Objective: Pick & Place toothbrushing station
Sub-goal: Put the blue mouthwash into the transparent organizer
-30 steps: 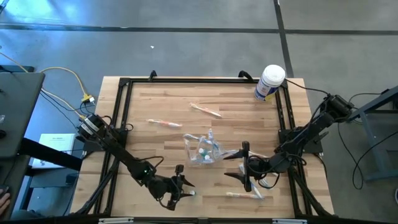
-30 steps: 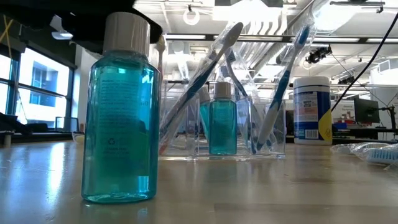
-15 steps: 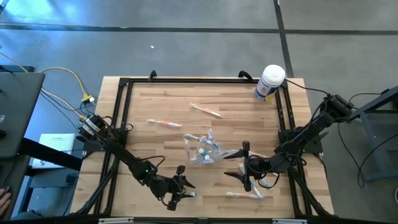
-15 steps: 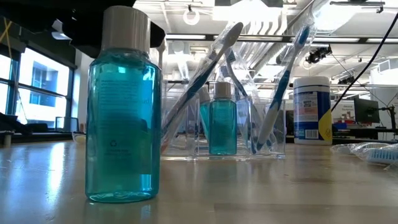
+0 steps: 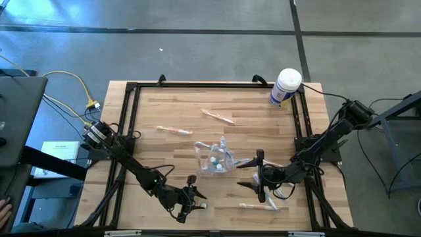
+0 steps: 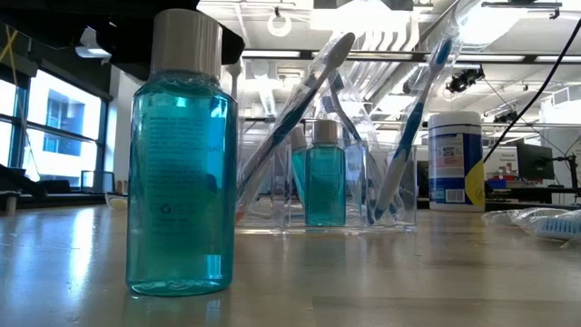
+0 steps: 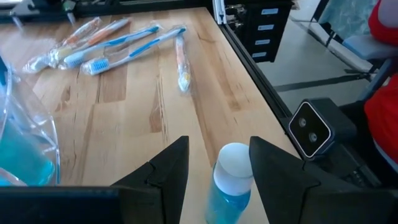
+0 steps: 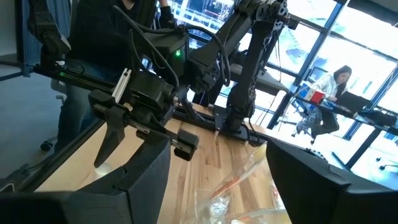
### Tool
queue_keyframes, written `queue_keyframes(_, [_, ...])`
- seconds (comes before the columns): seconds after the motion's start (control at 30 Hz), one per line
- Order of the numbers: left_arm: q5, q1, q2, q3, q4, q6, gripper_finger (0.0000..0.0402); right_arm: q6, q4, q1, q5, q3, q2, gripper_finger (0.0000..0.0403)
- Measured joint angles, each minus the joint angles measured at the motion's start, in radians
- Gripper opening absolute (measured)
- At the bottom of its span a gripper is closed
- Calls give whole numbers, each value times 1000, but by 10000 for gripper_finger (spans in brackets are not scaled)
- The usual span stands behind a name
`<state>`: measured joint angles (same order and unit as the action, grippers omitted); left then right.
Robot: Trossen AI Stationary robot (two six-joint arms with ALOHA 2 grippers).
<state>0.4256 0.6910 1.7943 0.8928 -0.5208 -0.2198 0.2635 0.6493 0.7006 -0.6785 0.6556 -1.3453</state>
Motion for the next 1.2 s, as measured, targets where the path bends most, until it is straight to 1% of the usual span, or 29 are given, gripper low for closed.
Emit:
queue_keyframes(0.1, [2, 5, 0, -1, -9, 33, 162, -6, -7, 0, 0, 0, 0, 259])
queue_keyframes(0.5, [51, 5, -3, -1, -16, 39, 162, -9, -10, 0, 0, 0, 0, 259])
queue_keyframes(0.67, [40, 6, -3, -1, -18, -24, 162, -9, -10, 0, 0, 0, 0, 259])
queue_keyframes(0.87, [38, 18, -4, -1, -19, -23, 162, -9, -10, 0, 0, 0, 0, 259])
queue_keyframes(1.03, [37, 22, -4, 0, -18, -76, 162, -9, -11, 0, 1, 0, 0, 258])
queue_keyframes(1.2, [37, 21, -4, 1, -7, -86, 162, -9, -11, 0, 1, 0, 0, 258])
